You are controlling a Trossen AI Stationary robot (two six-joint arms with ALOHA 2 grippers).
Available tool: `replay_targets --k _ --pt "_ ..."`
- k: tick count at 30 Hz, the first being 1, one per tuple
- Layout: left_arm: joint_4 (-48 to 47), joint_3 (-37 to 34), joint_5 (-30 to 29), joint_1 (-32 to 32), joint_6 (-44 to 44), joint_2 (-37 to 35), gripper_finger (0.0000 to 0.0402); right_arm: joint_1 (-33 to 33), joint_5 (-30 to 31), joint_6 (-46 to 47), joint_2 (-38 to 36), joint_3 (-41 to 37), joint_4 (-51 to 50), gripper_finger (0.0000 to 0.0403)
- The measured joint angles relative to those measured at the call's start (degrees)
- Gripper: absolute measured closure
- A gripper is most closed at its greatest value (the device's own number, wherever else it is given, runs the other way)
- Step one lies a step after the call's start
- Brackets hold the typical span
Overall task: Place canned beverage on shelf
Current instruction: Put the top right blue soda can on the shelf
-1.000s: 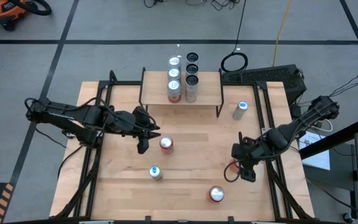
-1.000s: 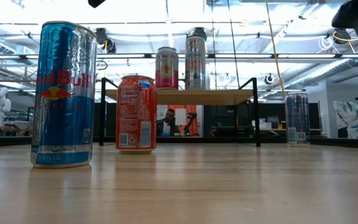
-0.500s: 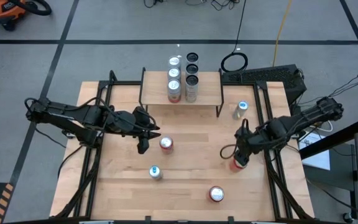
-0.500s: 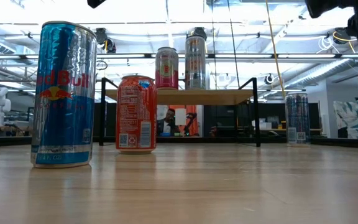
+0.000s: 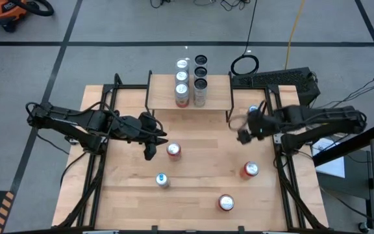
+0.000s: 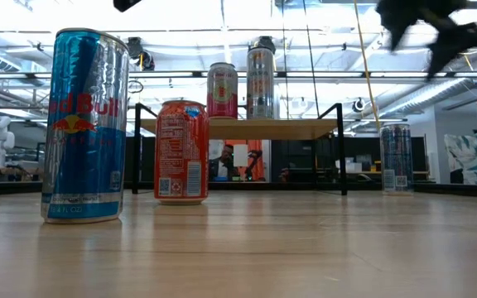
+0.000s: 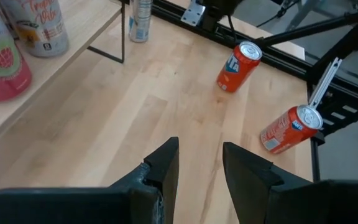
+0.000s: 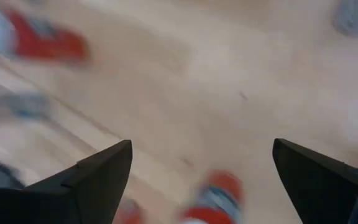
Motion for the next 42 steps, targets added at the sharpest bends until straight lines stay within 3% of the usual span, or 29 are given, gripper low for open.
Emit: replay_targets --k 3,12,23,42 --pt "0.0 0.0 0.0 0.0 -0.3 0.0 0.0277 -4.3 1.5 -4.3 0.0 2.4 3.1 0.0038" --pt "0.0 0.0 0.0 0.0 -0.3 0.0 0.0277 -19.1 2.2 -23.8 3.8 8.4 -5.4 0.0037" --pt "0.0 0.0 2.2 0.0 -0.4 0.0 0.0277 -30.1 -0.6 -49.9 8.8 8.5 -10.1 0.0037" --pt "0.0 0.0 2.6 0.0 -0.4 0.0 0.0277 -43.8 -3.8 -63.8 18.1 8.5 -10.8 0.0036"
